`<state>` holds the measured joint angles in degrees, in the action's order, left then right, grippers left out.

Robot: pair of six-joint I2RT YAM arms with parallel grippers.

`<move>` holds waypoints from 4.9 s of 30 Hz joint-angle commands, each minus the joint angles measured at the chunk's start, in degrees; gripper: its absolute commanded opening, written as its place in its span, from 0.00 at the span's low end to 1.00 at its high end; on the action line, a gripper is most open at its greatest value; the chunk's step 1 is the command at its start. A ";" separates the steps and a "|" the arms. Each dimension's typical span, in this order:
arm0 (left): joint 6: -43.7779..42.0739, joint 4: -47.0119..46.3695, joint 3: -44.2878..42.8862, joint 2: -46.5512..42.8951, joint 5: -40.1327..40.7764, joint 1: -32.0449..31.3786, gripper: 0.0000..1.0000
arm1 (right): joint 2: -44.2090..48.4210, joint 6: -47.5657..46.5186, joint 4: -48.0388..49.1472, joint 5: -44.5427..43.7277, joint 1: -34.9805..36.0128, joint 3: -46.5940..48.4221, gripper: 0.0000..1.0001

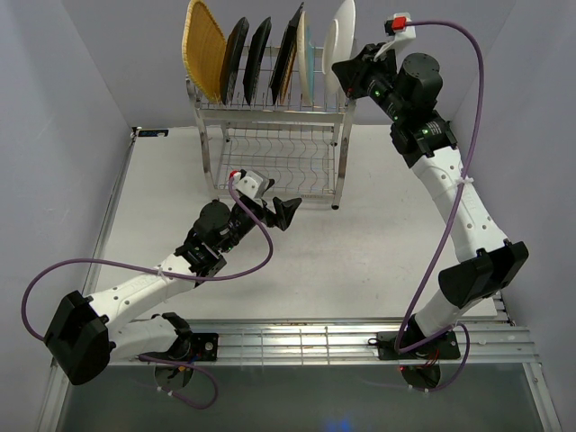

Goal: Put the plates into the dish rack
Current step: Insert the plate into the dish rack, then reset both arms

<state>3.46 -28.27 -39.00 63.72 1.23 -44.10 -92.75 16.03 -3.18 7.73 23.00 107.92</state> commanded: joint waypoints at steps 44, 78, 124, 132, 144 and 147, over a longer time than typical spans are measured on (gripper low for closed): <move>0.31 0.15 -0.72 -0.09 -0.18 -0.11 0.94 | -9.72 -2.94 -5.95 0.36 0.81 14.58 0.55; 0.14 0.15 -0.90 0.79 -0.09 -0.20 0.94 | -9.56 -7.51 -9.74 -0.52 1.69 15.74 0.69; -5.22 9.79 5.87 -15.61 -0.52 8.14 0.94 | 61.37 2.87 23.22 -10.47 1.69 -89.72 0.90; -5.49 25.62 6.92 -26.54 -6.95 9.03 0.98 | 65.41 0.41 25.50 -8.88 1.69 -94.99 0.90; -7.50 25.99 20.01 -50.09 -11.07 9.38 0.98 | 70.86 -0.21 26.03 -0.26 1.69 -98.78 0.90; -7.94 26.16 20.02 -49.76 -11.43 9.29 0.98 | 71.56 0.23 25.86 0.01 1.69 -99.04 0.90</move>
<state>-3.55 -2.63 -19.20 13.19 -8.01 -35.03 -22.13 16.12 20.12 5.93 24.77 9.50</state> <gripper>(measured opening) 0.978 0.900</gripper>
